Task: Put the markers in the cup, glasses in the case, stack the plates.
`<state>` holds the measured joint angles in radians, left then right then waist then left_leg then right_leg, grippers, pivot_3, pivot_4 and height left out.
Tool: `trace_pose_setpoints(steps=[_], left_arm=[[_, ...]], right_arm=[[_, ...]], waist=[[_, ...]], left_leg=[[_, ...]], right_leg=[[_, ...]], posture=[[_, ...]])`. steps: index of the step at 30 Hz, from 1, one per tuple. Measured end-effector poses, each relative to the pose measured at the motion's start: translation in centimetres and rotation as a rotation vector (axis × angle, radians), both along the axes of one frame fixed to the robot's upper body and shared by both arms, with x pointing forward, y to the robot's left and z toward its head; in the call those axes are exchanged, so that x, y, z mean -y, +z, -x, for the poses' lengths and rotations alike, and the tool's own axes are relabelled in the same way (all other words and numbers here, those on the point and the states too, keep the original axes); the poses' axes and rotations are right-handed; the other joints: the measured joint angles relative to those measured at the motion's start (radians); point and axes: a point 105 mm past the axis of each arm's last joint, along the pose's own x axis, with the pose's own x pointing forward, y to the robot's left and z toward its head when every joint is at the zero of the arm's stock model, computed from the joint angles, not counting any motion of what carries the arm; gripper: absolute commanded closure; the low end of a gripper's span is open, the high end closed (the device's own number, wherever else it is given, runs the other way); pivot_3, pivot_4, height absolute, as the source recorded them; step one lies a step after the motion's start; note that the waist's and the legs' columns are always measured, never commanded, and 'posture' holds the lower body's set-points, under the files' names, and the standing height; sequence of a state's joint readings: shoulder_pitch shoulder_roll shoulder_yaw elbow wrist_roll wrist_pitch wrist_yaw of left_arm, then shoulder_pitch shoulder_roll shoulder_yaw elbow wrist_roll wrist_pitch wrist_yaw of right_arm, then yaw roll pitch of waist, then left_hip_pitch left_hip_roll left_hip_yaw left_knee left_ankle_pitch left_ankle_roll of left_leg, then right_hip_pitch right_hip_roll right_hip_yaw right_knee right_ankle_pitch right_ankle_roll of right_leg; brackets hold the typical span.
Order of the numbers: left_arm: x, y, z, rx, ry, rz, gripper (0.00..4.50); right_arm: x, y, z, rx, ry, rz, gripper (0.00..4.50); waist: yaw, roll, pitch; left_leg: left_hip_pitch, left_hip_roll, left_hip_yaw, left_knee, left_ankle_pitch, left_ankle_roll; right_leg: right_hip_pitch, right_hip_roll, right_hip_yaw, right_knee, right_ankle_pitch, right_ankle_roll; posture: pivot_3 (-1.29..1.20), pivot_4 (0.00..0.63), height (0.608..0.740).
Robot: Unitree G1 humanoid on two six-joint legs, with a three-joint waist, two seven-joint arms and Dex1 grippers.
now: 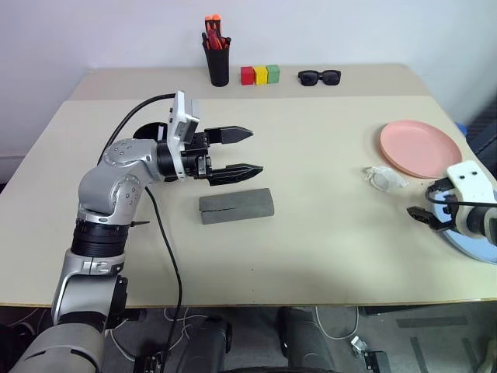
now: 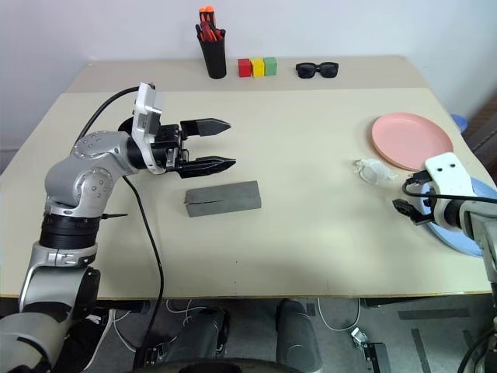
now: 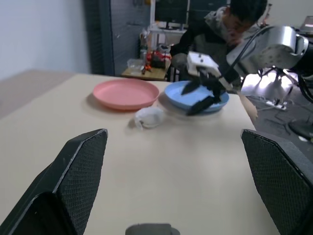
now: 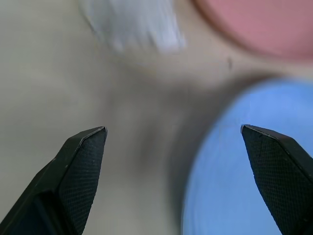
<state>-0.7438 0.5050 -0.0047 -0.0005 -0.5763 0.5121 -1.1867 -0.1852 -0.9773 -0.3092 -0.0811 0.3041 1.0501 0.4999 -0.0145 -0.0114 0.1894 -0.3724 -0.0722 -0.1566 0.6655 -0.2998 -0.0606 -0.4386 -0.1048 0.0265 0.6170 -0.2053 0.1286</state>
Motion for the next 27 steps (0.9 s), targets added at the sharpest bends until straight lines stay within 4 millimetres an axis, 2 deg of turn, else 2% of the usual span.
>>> trace_pose_setpoints(steps=[2, 5, 12, 15, 19, 22, 26, 27], left_arm=[[-0.2, -0.1, 0.0, 0.006, -0.003, -0.005, 0.03], [-0.7, -0.5, 0.0, 0.001, 0.006, -0.022, 0.00], [-1.2, -1.3, 0.2, -0.034, 0.006, -0.047, 0.00], [-1.4, -1.5, 0.3, -0.060, 0.006, -0.054, 0.00], [-1.8, -1.6, 0.6, -0.121, -0.012, -0.065, 0.00], [-2.2, -1.7, 0.6, -0.128, 0.000, -0.071, 0.00], [-1.9, -1.4, 0.2, -0.092, 0.028, -0.038, 0.00], [-1.8, -1.3, 0.0, -0.071, 0.046, -0.024, 0.00]], right_arm=[[0.7, -0.4, 0.3, -0.004, -0.048, -0.008, 0.00], [1.7, -1.4, 0.9, -0.033, -0.102, -0.005, 0.84], [1.6, -1.9, 0.7, -0.021, -0.118, -0.046, 4.29], [1.7, -0.2, -0.1, 0.046, -0.128, -0.040, 4.40], [2.0, 0.4, -0.7, 0.075, -0.142, -0.022, 4.40], [2.4, 2.6, -2.1, 0.164, -0.161, 0.012, 4.40], [0.5, 6.6, -4.7, 0.337, -0.069, 0.021, 4.40], [-0.1, 6.9, -5.2, 0.359, -0.040, 0.016, 4.40]], waist=[[0.002, 0.000, 0.000], [0.002, 0.000, 0.000], [0.002, 0.000, 0.000], [-0.002, 0.000, 0.000], [-0.002, 0.000, 0.000], [-0.003, 0.001, 0.000], [-0.003, 0.001, 0.000], [-0.002, 0.001, 0.000]], left_leg=[[0.000, 0.000, 0.000, 0.000, 0.000, 0.000], [0.000, 0.000, 0.000, 0.000, 0.000, 0.000], [0.000, 0.000, 0.000, 0.000, 0.000, 0.000], [0.002, 0.000, 0.000, 0.001, 0.000, 0.000], [0.002, 0.000, 0.000, 0.000, 0.000, 0.001], [0.002, 0.000, 0.000, 0.000, 0.000, 0.001], [0.002, 0.000, 0.000, 0.000, 0.000, 0.000], [0.002, 0.001, 0.000, 0.000, 0.000, 0.000]], right_leg=[[0.000, 0.000, 0.000, 0.000, 0.000, 0.000], [0.000, 0.000, 0.000, 0.000, 0.000, 0.000], [0.001, 0.000, 0.000, 0.000, 0.000, 0.000], [0.002, 0.000, 0.000, 0.000, 0.000, 0.000], [0.002, 0.000, 0.000, 0.000, 0.000, 0.000], [0.002, 0.000, 0.000, 0.000, 0.000, 0.000], [0.002, 0.001, 0.000, -0.001, 0.000, 0.000], [0.002, 0.001, 0.000, -0.001, 0.000, 0.000]], posture=[[0.00, 0.150, 0.740], [0.00, 0.150, 0.740], [0.00, 0.150, 0.740], [0.00, 0.150, 0.740], [0.00, 0.150, 0.740], [0.00, 0.150, 0.740], [0.00, 0.150, 0.740], [0.00, 0.150, 0.740]])
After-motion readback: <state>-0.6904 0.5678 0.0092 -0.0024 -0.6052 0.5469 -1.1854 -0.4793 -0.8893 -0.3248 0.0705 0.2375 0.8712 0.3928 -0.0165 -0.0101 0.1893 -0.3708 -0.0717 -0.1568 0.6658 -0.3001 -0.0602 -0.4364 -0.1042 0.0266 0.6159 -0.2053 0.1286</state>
